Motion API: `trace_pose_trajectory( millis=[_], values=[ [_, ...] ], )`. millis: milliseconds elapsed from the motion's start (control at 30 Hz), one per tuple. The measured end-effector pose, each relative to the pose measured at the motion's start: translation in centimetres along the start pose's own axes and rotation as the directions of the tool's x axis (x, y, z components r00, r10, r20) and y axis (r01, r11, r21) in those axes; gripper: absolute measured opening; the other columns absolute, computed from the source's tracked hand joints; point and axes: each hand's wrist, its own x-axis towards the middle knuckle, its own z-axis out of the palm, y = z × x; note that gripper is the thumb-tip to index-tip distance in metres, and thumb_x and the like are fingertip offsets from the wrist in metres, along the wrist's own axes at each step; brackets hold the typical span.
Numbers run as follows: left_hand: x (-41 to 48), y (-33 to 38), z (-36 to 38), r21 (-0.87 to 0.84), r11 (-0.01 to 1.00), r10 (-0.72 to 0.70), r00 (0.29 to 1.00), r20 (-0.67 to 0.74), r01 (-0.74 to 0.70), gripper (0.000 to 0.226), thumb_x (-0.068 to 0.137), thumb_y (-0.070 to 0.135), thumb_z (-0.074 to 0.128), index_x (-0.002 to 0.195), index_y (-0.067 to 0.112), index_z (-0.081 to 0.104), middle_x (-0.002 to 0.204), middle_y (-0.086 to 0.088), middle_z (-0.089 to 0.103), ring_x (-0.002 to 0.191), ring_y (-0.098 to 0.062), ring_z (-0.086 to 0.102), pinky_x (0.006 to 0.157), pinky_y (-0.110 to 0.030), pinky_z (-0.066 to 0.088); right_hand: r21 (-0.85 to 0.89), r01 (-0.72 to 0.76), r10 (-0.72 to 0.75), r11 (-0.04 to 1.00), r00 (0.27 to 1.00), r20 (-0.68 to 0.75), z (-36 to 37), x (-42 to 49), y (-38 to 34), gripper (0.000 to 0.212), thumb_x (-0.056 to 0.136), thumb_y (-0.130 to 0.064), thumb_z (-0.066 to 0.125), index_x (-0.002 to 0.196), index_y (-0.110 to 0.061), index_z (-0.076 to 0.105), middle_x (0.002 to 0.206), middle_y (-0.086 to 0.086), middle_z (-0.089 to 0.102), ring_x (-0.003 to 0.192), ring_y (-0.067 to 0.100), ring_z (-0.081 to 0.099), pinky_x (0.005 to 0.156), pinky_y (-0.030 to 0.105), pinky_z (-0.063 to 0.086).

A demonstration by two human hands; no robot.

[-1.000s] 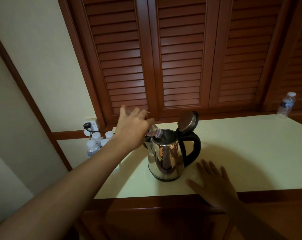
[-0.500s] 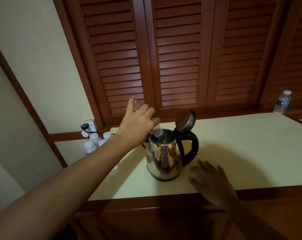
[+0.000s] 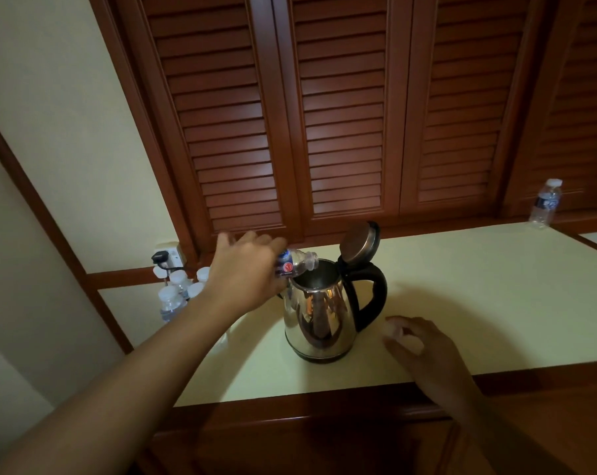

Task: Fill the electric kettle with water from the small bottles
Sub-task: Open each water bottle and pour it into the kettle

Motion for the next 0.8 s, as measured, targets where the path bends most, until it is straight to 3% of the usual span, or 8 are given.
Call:
trace_pose_trajectory(
  millis=[67,133,200,267,333,467,700,800],
  values=[
    [-1.1,0.4,-0.1,-0.19,0.977,-0.097,0.995,0.022,0.099,0.061,0.083,0.059,0.072,0.134,0.03,0.058,0.12,0.006,0.069,0.114,-0.021,0.059,0.092,-0.041,0.041,0.203,-0.081,0.071,0.976,0.996,0.059,-0.7,0.2,-2.7,0.022,0.084,-0.044,0.077,0.106,-0.041,0.072,0.108,-0.021,0.07,0.107,-0.006,0.062,0.091,0.024,0.048],
    [-2.7,0.9,-0.2,-0.423,0.889,-0.187,0.982,0.014,0.175,0.058,0.079,0.057,0.078,0.128,0.032,0.064,0.112,0.007,0.071,0.104,-0.019,0.062,0.087,-0.038,0.049,0.323,-0.104,0.075,0.941,0.992,0.101,-1.3,0.5,-5.2,0.03,0.079,-0.045,0.079,0.107,-0.038,0.073,0.114,-0.019,0.072,0.112,-0.001,0.064,0.096,0.032,0.05],
    [-4.4,1.7,-0.2,-0.638,0.743,-0.23,0.972,0.036,0.199,0.054,0.077,0.053,0.084,0.125,0.034,0.066,0.107,0.013,0.07,0.097,-0.012,0.063,0.084,-0.038,0.054,0.362,-0.079,0.041,0.929,0.993,0.111,-1.9,0.9,-7.5,0.03,0.079,-0.037,0.081,0.108,-0.037,0.073,0.114,-0.018,0.073,0.113,-0.001,0.064,0.1,0.031,0.048],
    [-6.0,2.7,-0.2,-0.762,0.626,-0.212,0.977,0.036,0.164,0.053,0.075,0.047,0.086,0.124,0.038,0.066,0.108,0.018,0.069,0.096,-0.002,0.063,0.082,-0.036,0.056,0.275,-0.013,-0.013,0.961,0.996,0.091,-2.5,1.6,-9.2,0.031,0.079,-0.036,0.082,0.108,-0.041,0.072,0.11,-0.027,0.072,0.11,-0.009,0.062,0.098,0.024,0.047],
    [-7.0,3.6,-0.3,-0.811,0.573,-0.184,0.983,0.013,0.118,0.055,0.074,0.045,0.086,0.125,0.041,0.065,0.111,0.02,0.068,0.099,0.001,0.063,0.082,-0.026,0.055,0.151,0.07,-0.084,0.986,0.993,0.087,-3.0,2.2,-10.6,0.035,0.074,-0.048,0.079,0.107,-0.047,0.069,0.105,-0.033,0.07,0.107,-0.014,0.059,0.092,0.015,0.045],
    [-7.8,4.8,-0.4,-0.815,0.578,-0.135,0.99,-0.038,0.047,0.06,0.073,0.044,0.086,0.129,0.036,0.066,0.114,0.021,0.066,0.104,0.003,0.061,0.079,-0.007,0.045,0.044,0.18,-0.184,0.983,0.976,0.113,-3.6,2.8,-12.7,0.052,0.066,-0.06,0.067,0.116,-0.048,0.065,0.102,-0.039,0.061,0.101,-0.022,0.054,0.079,-0.003,0.037],
    [-7.4,5.6,-0.4,-0.889,0.447,-0.108,0.993,0.053,0.096,0.061,0.074,0.027,0.092,0.131,0.034,0.069,0.116,0.016,0.069,0.104,0.004,0.065,0.077,-0.006,0.049,0.069,0.321,-0.328,0.944,0.928,0.176,-5.0,3.0,-13.1,0.05,0.075,-0.045,0.07,0.124,-0.041,0.063,0.109,-0.026,0.062,0.109,-0.002,0.058,0.091,0.009,0.044],
    [-6.9,6.0,-0.1,-0.936,0.283,-0.038,0.977,0.21,0.212,0.059,0.074,0.029,0.092,0.128,0.039,0.07,0.116,0.017,0.073,0.103,0.003,0.069,0.083,-0.015,0.058,0.082,0.322,-0.333,0.943,0.915,0.227,-6.2,3.2,-12.5,0.049,0.078,-0.036,0.073,0.126,-0.034,0.068,0.112,-0.018,0.067,0.11,0.006,0.062,0.093,0.019,0.049]
  ],
)
